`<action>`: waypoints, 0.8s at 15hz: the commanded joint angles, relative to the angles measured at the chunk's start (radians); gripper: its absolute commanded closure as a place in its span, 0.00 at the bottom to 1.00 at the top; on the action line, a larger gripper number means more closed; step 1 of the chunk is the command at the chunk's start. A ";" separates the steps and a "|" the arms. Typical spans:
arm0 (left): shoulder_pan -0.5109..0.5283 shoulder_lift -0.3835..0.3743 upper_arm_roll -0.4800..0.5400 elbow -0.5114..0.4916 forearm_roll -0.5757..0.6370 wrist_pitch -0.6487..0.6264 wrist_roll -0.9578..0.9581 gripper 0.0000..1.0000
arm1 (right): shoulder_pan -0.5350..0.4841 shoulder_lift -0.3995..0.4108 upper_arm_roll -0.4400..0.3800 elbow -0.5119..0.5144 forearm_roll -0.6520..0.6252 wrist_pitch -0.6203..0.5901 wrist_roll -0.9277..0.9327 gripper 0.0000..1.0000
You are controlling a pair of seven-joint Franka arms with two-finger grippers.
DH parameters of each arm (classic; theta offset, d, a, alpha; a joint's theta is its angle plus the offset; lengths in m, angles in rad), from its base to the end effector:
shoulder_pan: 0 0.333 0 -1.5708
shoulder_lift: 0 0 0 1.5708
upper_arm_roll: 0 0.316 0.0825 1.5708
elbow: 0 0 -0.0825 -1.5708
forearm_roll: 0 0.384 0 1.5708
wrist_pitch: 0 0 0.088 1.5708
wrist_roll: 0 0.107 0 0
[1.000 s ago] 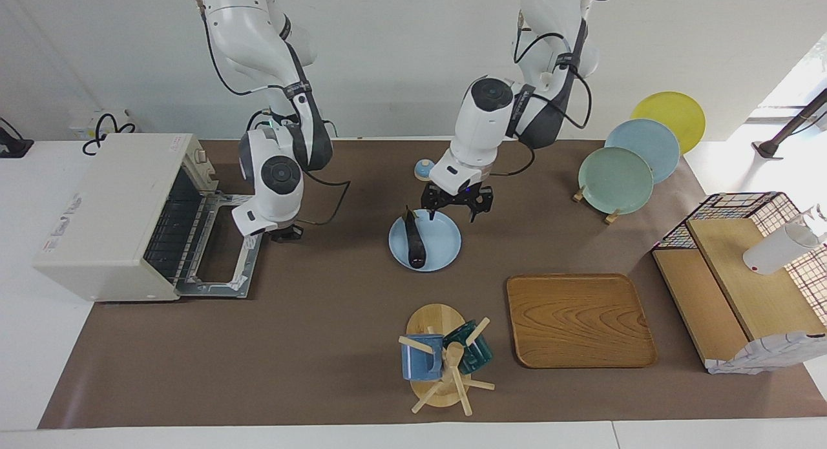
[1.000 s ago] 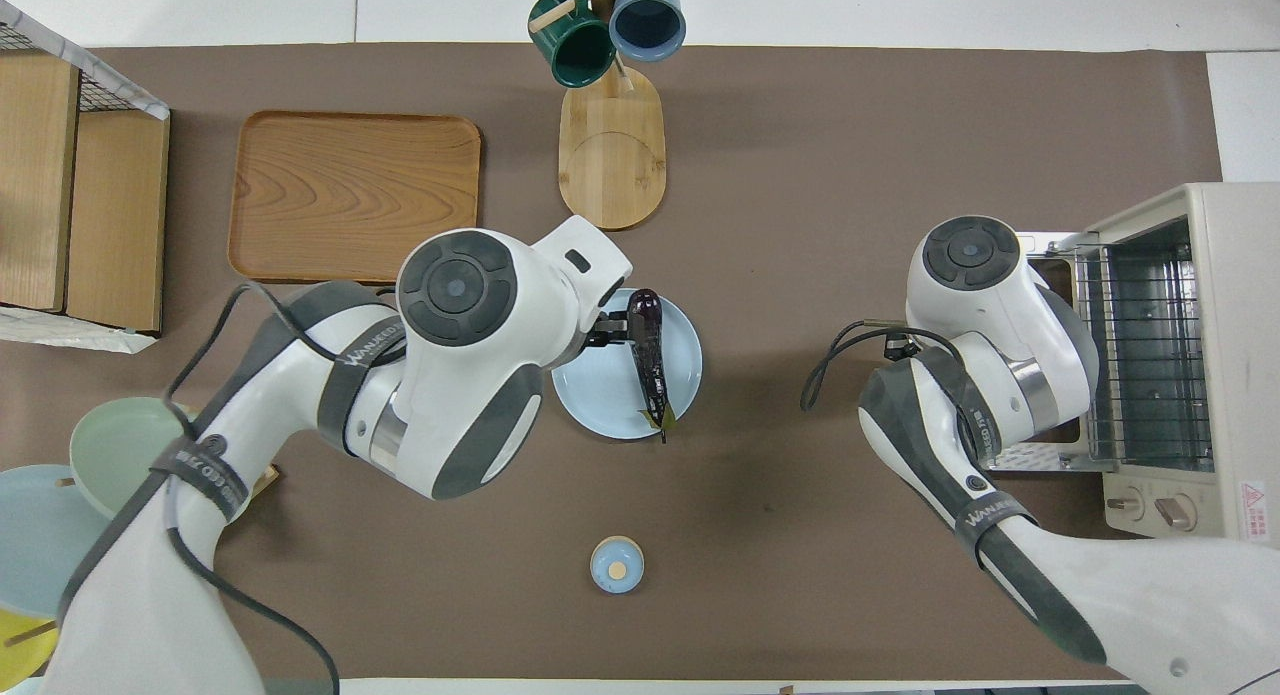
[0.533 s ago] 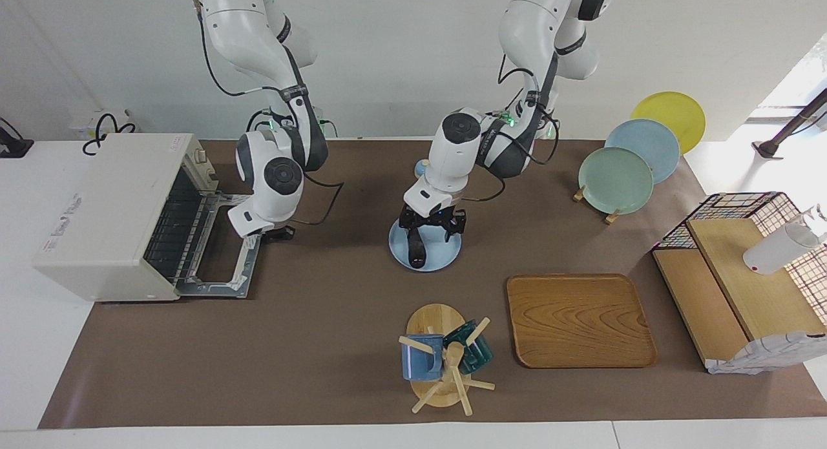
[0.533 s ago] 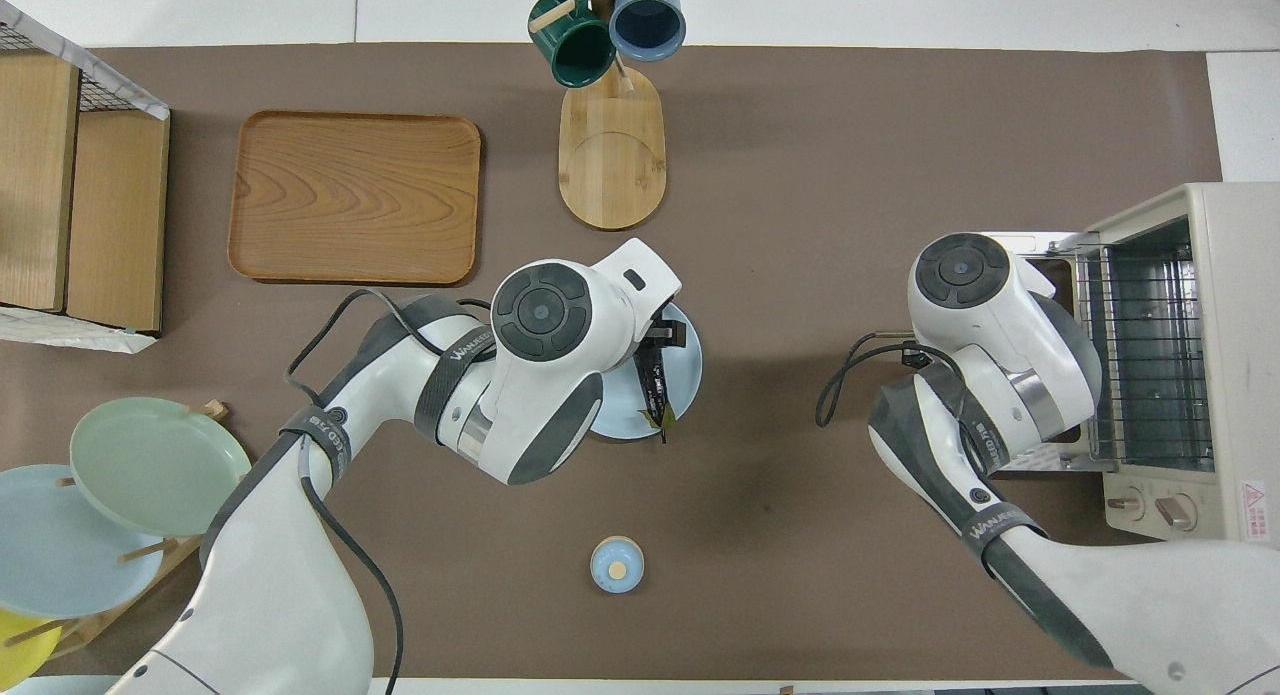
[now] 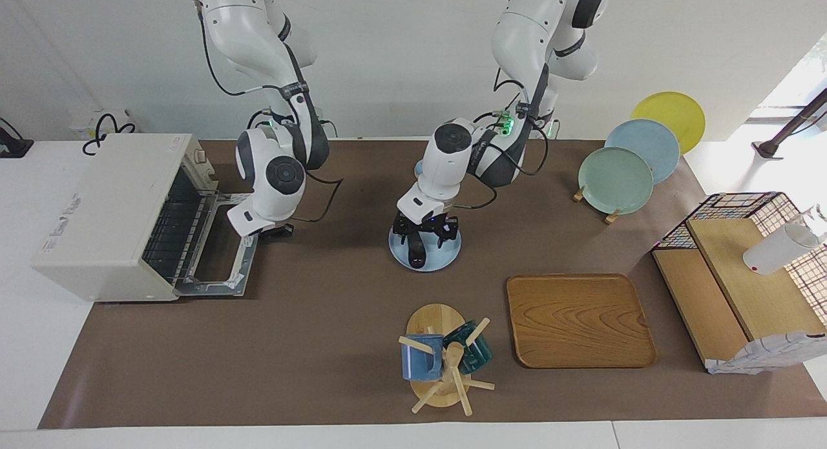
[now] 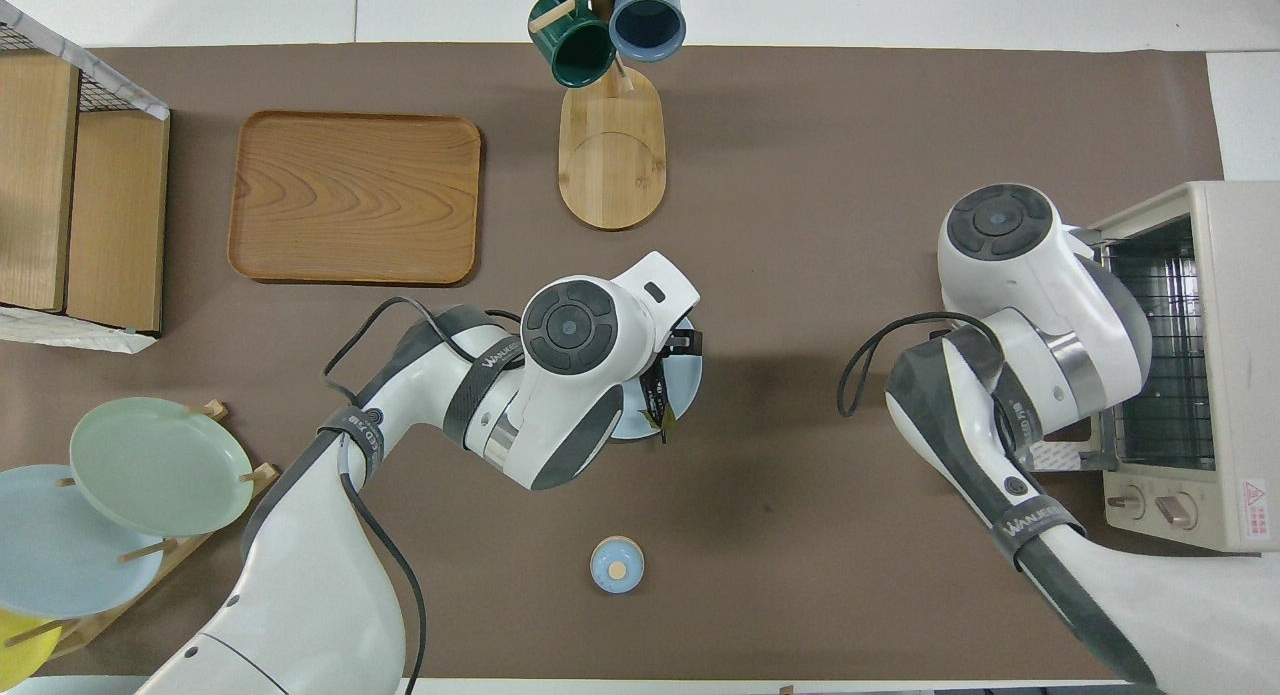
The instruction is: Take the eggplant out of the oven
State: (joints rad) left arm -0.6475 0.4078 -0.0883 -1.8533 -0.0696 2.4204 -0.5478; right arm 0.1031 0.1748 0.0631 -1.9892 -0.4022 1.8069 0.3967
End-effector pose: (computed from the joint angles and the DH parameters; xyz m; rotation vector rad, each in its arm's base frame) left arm 0.4871 -0.4358 0.3187 2.9697 -0.1924 0.1160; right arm 0.5474 0.0579 0.3579 2.6798 -0.0847 -0.3249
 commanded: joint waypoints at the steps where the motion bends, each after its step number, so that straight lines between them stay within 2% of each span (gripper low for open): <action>1: -0.026 0.008 0.018 -0.004 -0.010 0.014 -0.007 0.01 | -0.080 0.000 -0.025 0.076 -0.093 -0.017 -0.104 1.00; 4: -0.027 0.005 0.018 -0.023 -0.010 0.016 -0.007 0.06 | -0.092 -0.023 -0.025 0.104 -0.092 -0.064 -0.146 1.00; 6: -0.026 0.006 0.018 -0.021 -0.010 0.016 -0.007 0.14 | -0.132 -0.060 -0.025 0.104 -0.084 -0.064 -0.221 1.00; 9: -0.018 0.006 0.018 -0.015 -0.010 0.005 -0.001 0.47 | -0.189 -0.078 -0.025 0.104 -0.043 -0.060 -0.306 1.00; 12: -0.012 -0.003 0.018 -0.012 -0.010 -0.010 0.003 0.79 | -0.189 -0.086 -0.023 0.104 -0.040 -0.064 -0.306 1.00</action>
State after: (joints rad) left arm -0.6534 0.4140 -0.0825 -1.8649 -0.0695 2.4197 -0.5482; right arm -0.0683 0.0775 0.0393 -1.8810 -0.4314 1.7115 0.1081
